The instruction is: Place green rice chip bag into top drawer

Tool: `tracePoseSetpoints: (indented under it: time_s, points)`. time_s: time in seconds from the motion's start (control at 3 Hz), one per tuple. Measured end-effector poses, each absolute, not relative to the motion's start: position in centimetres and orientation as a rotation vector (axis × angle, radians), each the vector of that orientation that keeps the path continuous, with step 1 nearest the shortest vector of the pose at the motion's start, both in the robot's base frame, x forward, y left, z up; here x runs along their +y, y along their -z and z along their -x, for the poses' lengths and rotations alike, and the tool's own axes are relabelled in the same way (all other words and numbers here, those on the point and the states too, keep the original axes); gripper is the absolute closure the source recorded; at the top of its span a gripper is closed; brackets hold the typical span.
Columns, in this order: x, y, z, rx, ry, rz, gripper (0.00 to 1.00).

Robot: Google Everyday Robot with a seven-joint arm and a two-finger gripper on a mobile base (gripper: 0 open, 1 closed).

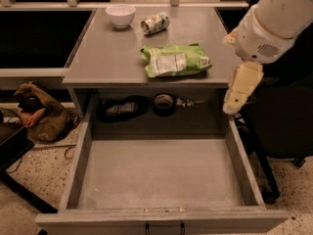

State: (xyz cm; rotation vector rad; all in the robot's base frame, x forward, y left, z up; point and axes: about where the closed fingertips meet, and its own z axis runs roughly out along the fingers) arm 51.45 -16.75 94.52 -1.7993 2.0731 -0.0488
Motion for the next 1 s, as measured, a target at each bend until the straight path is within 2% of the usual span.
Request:
tracePoseSetpoints:
  time_s: [0.33,0.67,1.0]
  points:
    - [-12.7,-91.2,-57.4,1.978,-0.065,1.829,0.0]
    - [-12.7,-91.2,-57.4,1.978,-0.065,1.829,0.0]
    - [-10.3,-89.8,-60.4,1.92,-0.083,1.89,0.0]
